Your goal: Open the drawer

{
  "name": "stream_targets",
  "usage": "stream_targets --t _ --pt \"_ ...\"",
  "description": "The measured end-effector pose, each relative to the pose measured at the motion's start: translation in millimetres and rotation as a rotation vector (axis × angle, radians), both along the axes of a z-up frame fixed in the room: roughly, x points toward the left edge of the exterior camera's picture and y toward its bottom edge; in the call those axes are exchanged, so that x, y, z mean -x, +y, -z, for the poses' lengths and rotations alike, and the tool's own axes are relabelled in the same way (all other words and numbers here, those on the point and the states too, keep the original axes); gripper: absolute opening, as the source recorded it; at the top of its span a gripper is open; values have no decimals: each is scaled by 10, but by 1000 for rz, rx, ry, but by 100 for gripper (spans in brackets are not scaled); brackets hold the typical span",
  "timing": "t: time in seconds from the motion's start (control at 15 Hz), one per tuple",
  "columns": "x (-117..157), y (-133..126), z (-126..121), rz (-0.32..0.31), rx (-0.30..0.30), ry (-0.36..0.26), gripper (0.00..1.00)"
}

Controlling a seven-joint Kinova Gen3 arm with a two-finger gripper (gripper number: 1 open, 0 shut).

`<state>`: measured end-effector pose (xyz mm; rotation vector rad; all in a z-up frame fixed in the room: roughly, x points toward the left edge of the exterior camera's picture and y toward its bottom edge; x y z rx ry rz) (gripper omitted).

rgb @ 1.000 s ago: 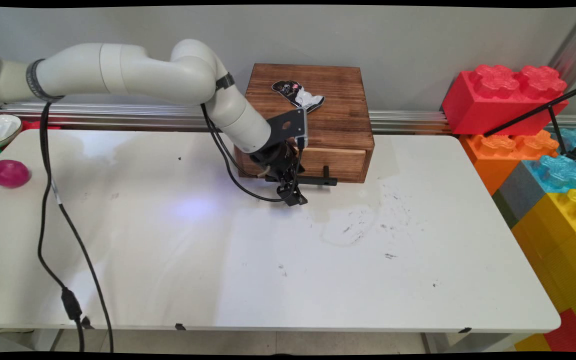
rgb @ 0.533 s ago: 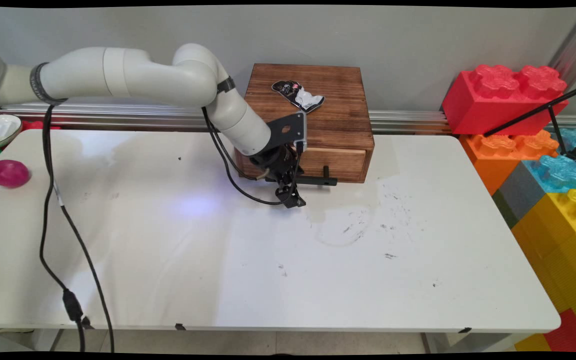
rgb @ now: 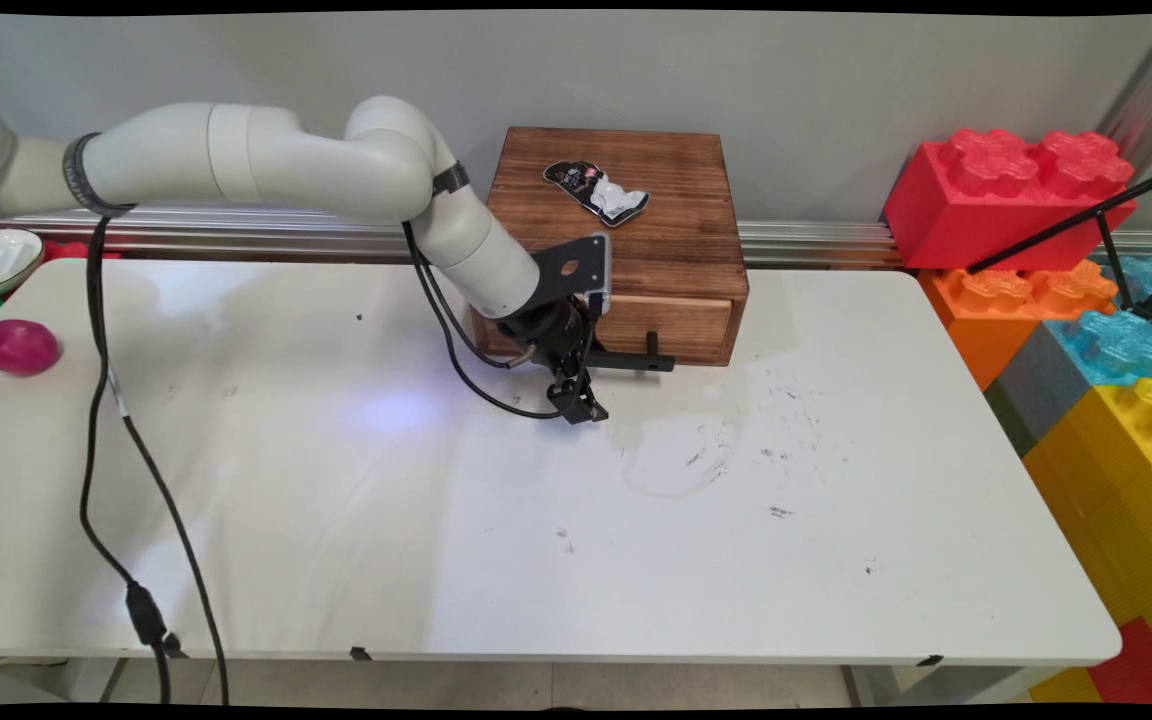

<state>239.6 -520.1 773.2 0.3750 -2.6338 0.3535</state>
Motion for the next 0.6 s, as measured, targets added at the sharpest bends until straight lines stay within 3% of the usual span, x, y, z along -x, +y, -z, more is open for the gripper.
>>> stream_targets --t 0.6 --pt "38 186 24 26 -27 10 100"
